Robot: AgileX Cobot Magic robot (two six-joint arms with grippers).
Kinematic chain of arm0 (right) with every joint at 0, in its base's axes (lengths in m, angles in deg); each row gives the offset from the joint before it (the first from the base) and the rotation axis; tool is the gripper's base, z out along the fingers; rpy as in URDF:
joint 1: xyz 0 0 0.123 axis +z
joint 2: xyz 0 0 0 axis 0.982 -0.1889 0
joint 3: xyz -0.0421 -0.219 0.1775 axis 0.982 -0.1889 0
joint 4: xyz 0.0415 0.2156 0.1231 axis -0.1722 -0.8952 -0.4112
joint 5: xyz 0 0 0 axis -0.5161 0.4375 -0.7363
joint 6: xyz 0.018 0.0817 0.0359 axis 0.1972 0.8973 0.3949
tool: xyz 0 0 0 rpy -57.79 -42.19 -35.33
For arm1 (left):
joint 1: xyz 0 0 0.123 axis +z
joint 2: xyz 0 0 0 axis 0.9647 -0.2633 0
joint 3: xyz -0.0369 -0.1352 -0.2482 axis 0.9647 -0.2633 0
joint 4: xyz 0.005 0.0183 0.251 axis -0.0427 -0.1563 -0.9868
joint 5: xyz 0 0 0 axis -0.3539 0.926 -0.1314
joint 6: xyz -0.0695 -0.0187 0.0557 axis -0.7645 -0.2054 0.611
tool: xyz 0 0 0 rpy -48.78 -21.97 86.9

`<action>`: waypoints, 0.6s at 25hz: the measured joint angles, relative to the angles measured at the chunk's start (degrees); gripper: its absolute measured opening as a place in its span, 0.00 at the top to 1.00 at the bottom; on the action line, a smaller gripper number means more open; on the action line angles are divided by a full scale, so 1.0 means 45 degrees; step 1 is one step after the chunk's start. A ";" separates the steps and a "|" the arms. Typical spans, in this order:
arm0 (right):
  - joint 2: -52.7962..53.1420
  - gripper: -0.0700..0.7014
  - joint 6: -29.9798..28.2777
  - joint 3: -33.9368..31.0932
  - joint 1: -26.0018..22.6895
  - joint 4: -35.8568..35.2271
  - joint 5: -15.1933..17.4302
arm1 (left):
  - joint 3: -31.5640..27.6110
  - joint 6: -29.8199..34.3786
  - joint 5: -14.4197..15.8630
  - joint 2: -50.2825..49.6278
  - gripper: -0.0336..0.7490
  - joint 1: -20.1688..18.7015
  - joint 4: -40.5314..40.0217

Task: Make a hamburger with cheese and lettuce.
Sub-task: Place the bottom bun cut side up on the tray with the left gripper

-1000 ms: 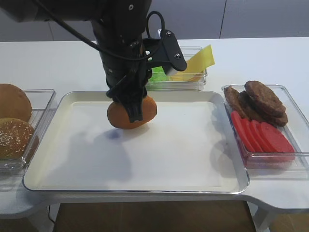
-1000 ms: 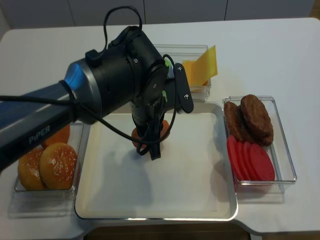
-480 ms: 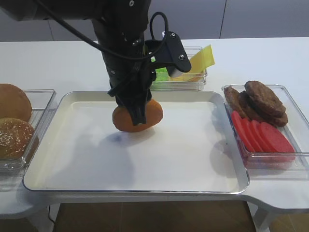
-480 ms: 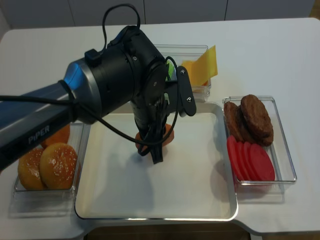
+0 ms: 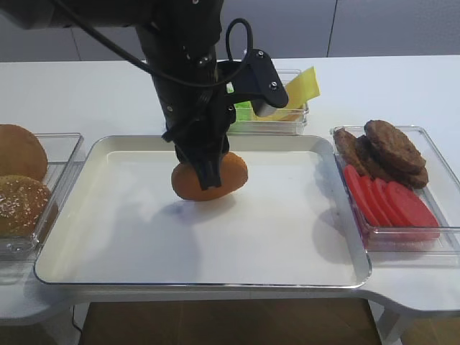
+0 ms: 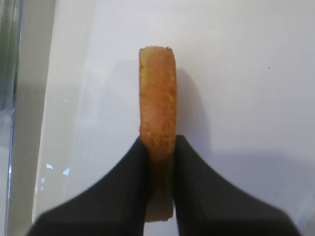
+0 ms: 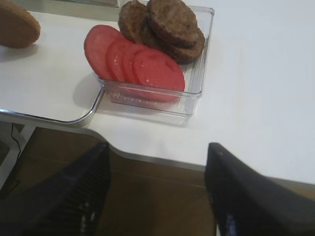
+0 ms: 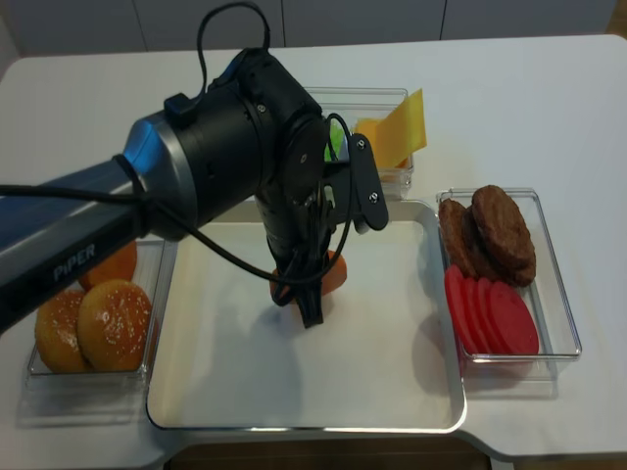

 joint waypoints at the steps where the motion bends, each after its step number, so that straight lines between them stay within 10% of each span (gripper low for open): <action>1: 0.0000 0.29 0.0000 0.0000 0.0000 0.0000 0.0000 | 0.0000 0.0021 0.0000 0.0000 0.84 0.0000 0.0054; 15: 0.0000 0.29 0.0000 0.0000 0.0000 0.0000 0.0000 | 0.0009 0.0111 0.0215 0.0000 0.83 0.0000 0.0338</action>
